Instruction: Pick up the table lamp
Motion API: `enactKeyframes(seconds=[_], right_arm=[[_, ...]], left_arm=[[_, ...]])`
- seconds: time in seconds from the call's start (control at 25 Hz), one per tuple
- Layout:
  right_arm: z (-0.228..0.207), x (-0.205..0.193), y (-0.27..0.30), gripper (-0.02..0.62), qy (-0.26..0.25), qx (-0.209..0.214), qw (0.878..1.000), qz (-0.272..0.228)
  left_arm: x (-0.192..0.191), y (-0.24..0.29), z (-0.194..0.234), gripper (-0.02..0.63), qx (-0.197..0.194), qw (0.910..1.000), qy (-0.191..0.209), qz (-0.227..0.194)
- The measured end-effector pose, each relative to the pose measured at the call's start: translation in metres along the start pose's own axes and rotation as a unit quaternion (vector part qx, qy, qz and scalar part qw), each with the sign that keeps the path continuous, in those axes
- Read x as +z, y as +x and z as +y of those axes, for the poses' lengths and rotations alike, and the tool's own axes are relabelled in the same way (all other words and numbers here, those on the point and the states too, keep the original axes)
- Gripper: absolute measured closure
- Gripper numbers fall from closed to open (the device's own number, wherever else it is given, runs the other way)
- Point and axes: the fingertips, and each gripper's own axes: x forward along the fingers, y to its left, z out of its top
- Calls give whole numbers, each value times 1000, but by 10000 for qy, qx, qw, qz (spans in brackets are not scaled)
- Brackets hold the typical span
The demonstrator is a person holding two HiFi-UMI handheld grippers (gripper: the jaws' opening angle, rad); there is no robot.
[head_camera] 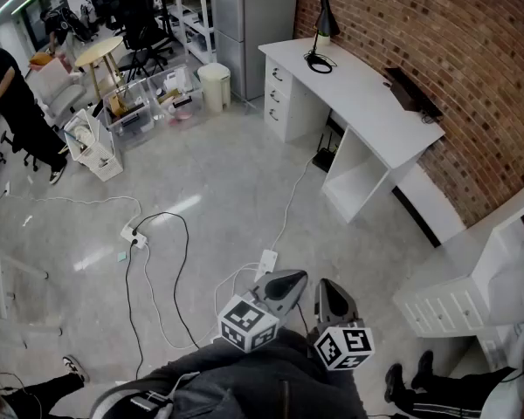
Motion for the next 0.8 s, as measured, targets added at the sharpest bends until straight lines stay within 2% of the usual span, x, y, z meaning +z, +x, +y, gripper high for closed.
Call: enactKeyframes(seconds=[0.16, 0.32, 0.44, 0.64, 0.8], right_arm=[[-5, -3, 6, 584, 25, 34, 10000, 27], [5, -8, 12, 584, 71, 242, 9997, 60], [10, -4, 12, 584, 151, 417, 9990, -101], [2, -12, 14, 584, 157, 234, 9996, 61], [-2, -12, 22, 584, 193, 255, 9994, 92]], left_arm=[[-4, 5, 0, 604, -48, 10000, 12, 80], [-14, 5, 7, 604, 44, 9998, -35, 200], [-12, 5, 10, 604, 99, 9997, -31, 217], [-15, 4, 15, 604, 213, 9993, -59, 303], [-14, 9, 19, 604, 213, 9991, -147, 348]])
